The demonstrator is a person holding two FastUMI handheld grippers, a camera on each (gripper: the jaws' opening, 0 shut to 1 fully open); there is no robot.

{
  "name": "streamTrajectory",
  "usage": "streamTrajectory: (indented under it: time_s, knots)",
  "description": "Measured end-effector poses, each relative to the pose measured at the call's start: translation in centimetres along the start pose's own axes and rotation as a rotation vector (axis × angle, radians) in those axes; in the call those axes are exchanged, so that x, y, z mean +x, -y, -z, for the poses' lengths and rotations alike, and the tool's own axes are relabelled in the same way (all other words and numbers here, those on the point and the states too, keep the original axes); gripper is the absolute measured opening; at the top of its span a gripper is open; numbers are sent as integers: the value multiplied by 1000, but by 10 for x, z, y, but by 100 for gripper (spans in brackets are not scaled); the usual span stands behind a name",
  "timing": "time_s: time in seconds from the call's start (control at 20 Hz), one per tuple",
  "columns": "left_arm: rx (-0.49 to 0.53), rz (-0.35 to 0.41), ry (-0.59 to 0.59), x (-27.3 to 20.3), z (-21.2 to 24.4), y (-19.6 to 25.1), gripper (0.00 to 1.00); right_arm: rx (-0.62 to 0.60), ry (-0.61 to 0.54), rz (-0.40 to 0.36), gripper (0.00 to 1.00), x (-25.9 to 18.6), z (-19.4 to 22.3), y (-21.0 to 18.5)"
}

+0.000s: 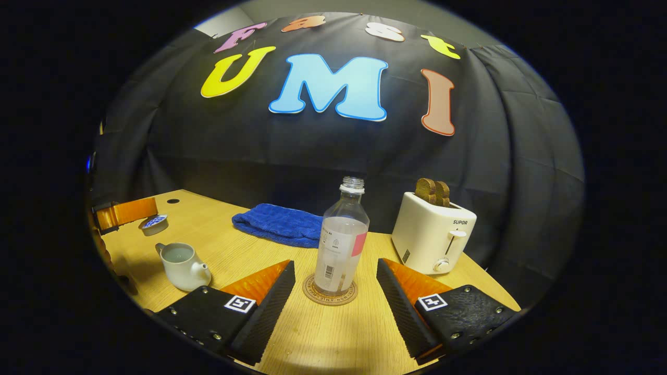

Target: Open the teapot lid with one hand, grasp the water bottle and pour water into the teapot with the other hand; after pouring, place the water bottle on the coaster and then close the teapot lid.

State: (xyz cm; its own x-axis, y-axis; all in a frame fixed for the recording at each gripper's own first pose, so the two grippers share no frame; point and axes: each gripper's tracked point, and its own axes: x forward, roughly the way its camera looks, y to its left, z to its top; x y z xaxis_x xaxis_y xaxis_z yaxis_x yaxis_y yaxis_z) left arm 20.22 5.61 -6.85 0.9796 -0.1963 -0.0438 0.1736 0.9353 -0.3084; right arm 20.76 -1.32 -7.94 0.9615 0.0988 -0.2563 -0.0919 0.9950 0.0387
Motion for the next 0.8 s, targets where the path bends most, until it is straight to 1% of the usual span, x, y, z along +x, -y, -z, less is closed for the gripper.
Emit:
streamTrajectory:
  time_s: [0.2,0.3,0.55,0.8]
  knots:
    - [11,15,-1,1,-1,9,12,0,35,-22,98,-24,-2,-13]
    - [17,20,-5,1,0,13,13,-29,54,-17,97,-36,-3,-18]
    - [72,20,-10,5,-1,27,12,-94,97,-24,96,-60,-6,-32]
    - [111,-8,-28,7,4,30,12,-93,112,-46,96,-78,-3,-40]
